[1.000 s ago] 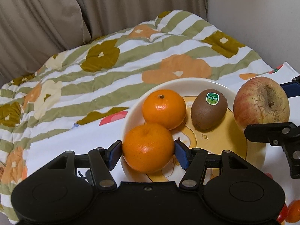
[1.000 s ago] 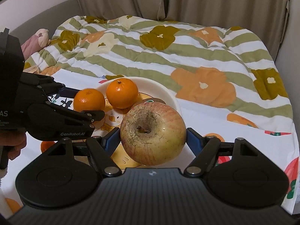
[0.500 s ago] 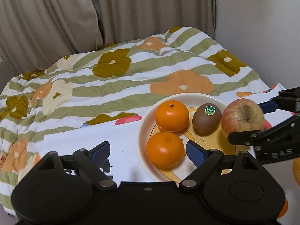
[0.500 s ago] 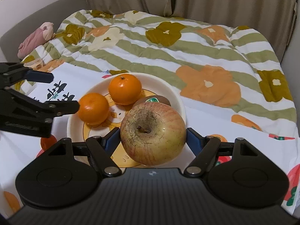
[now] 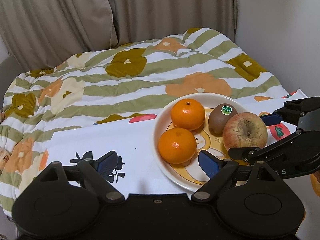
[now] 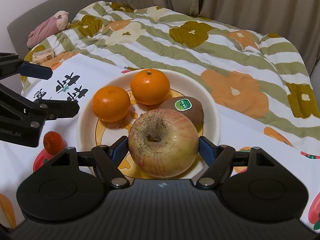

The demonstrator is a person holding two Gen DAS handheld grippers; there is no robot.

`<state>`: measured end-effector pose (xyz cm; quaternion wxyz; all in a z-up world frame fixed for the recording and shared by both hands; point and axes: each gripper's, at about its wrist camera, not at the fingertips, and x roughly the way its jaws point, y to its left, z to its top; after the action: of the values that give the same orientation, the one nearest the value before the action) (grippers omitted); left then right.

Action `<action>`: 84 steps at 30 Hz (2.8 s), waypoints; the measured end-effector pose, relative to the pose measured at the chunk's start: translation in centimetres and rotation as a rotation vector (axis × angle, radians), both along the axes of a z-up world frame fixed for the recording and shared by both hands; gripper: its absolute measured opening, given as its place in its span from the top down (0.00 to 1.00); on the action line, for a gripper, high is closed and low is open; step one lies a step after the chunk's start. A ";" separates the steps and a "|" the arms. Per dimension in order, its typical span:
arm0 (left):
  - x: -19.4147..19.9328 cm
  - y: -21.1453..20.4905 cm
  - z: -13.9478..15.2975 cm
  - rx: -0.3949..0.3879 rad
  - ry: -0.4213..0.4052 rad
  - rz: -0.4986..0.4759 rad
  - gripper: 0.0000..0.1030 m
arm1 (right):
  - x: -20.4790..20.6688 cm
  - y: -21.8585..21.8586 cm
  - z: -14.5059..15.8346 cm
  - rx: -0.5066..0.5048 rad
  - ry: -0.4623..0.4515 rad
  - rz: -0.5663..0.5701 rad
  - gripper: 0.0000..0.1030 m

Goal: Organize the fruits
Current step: 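Release the orange and apple into the duck bowl with both tools, then withdraw both tools from the bowl toward the remaining fruit, then grasp a green apple with the left tool while the right tool grasps another green apple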

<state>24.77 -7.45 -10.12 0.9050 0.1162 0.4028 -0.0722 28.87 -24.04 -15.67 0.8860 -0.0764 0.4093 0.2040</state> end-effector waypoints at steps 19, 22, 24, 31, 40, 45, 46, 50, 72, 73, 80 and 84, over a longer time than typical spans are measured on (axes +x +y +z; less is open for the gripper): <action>-4.7 2.9 4.0 -0.028 -0.115 -0.003 0.12 | -5.6 0.0 6.3 0.062 -0.149 -0.136 0.00; -6.2 4.2 5.0 -0.033 -0.144 -0.006 0.12 | -7.3 0.8 7.8 0.066 -0.169 -0.168 0.00; -7.3 5.3 5.7 -0.035 -0.161 -0.003 0.12 | -8.6 1.4 8.6 0.071 -0.180 -0.187 0.00; -11.6 10.5 7.2 -0.042 -0.197 0.032 0.12 | -13.4 4.5 10.6 0.081 -0.207 -0.238 0.00; -16.7 16.9 6.9 -0.066 -0.190 0.095 0.12 | -19.3 9.6 10.3 0.071 -0.214 -0.268 0.00; -18.8 18.4 6.0 -0.068 -0.172 0.081 0.12 | -22.0 11.2 9.6 0.074 -0.206 -0.301 0.00; -19.0 18.4 5.8 -0.070 -0.168 0.071 0.12 | -22.6 11.4 9.3 0.070 -0.204 -0.312 0.00; -19.7 18.0 5.0 -0.084 -0.157 0.021 0.11 | -24.2 11.6 8.2 0.052 -0.195 -0.349 0.00; -13.2 6.2 -2.1 -0.164 -0.017 -0.326 0.12 | -25.2 5.6 0.1 0.024 -0.122 -0.581 0.00; -12.6 5.4 -2.3 -0.164 -0.010 -0.339 0.12 | -25.0 5.4 -0.2 0.027 -0.120 -0.585 0.00; -9.6 1.5 -3.6 -0.198 0.053 -0.379 0.12 | -23.6 5.4 -1.2 0.025 -0.116 -0.588 0.00; -8.4 0.1 -4.2 -0.226 0.094 -0.384 0.15 | -23.0 5.5 -1.5 0.030 -0.115 -0.586 0.00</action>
<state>16.42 -7.36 -14.34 0.8623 0.0851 0.4041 -0.2932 5.86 -18.58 -17.21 0.9299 0.0469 0.3601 -0.0590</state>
